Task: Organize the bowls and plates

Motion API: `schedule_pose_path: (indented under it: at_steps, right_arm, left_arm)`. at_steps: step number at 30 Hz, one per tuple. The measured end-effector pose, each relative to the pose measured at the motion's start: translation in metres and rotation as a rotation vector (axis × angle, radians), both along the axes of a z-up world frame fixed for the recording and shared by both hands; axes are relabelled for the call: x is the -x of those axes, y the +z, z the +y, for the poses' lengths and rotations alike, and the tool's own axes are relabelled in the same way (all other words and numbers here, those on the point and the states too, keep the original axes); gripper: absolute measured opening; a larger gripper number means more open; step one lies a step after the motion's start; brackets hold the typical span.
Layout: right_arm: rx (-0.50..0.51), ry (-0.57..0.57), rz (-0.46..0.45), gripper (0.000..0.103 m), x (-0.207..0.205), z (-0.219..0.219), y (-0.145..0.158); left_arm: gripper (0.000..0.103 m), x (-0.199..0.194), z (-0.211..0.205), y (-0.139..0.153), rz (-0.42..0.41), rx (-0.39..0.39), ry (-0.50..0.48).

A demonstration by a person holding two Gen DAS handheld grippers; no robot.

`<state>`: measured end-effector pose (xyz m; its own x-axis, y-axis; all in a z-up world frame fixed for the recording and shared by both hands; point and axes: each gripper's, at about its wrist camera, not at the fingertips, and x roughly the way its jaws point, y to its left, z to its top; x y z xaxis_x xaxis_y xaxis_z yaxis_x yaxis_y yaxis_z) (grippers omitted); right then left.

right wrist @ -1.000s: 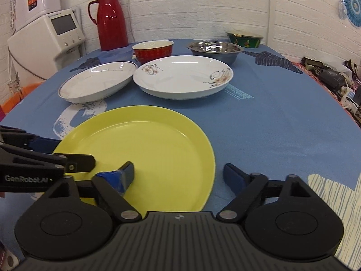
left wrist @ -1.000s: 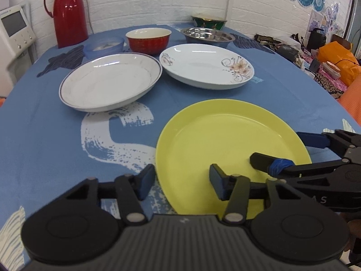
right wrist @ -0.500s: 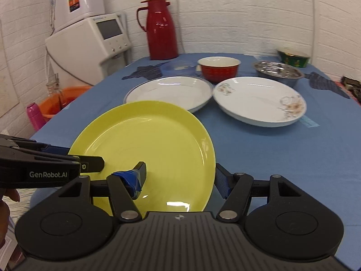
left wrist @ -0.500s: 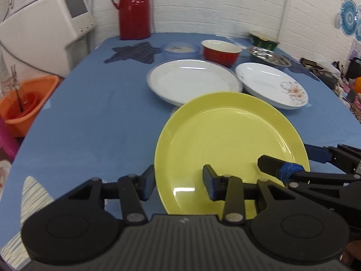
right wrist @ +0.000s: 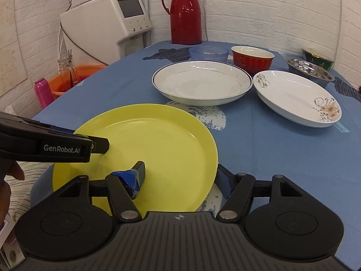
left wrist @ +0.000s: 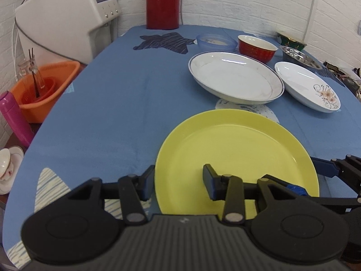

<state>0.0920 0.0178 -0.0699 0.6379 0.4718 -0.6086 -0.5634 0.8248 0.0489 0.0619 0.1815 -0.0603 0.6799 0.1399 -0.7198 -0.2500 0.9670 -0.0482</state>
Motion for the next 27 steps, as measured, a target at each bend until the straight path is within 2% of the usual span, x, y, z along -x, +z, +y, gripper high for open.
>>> schedule_pose_path:
  at_steps: [4, 5, 6, 7, 10, 13, 19, 23, 27]
  right_arm:
    - [-0.02, 0.014, 0.017, 0.055, -0.003, -0.002, 0.0]
    - [-0.037, 0.025, 0.034, 0.054, -0.005, -0.006, 0.001]
    - [-0.067, 0.025, 0.057, 0.054, -0.008, -0.012, 0.004]
    - [-0.103, 0.002, 0.069, 0.054, -0.011, -0.021, 0.008]
    - [-0.19, -0.097, 0.05, 0.054, -0.024, -0.049, 0.023]
    - [-0.2, -0.136, 0.067, 0.055, -0.049, -0.056, 0.032]
    - [-0.185, -0.087, 0.088, 0.055, -0.081, -0.038, 0.036]
    - [-0.153, -0.053, 0.026, 0.055, -0.102, -0.031, 0.053]
    - [-0.093, -0.02, -0.036, 0.056, -0.149, -0.016, 0.058]
  left_arm:
    - [0.041, -0.001, 0.001, 0.0, -0.002, 0.003, -0.007]
    - [0.049, -0.001, 0.001, 0.0, 0.0, 0.002, -0.015]
    - [0.079, -0.001, 0.003, 0.002, -0.004, 0.002, -0.016]
    - [0.091, 0.001, 0.006, 0.005, -0.025, 0.004, -0.004]
    - [0.093, 0.005, 0.018, 0.021, -0.099, -0.017, 0.019]
    - [0.099, -0.008, 0.032, 0.035, -0.134, 0.002, 0.026]
    - [0.1, -0.053, 0.046, 0.046, -0.143, -0.018, 0.02]
    - [0.1, -0.083, 0.053, 0.045, -0.131, -0.024, 0.024]
    - [0.101, -0.104, 0.057, 0.043, -0.126, 0.008, 0.023]
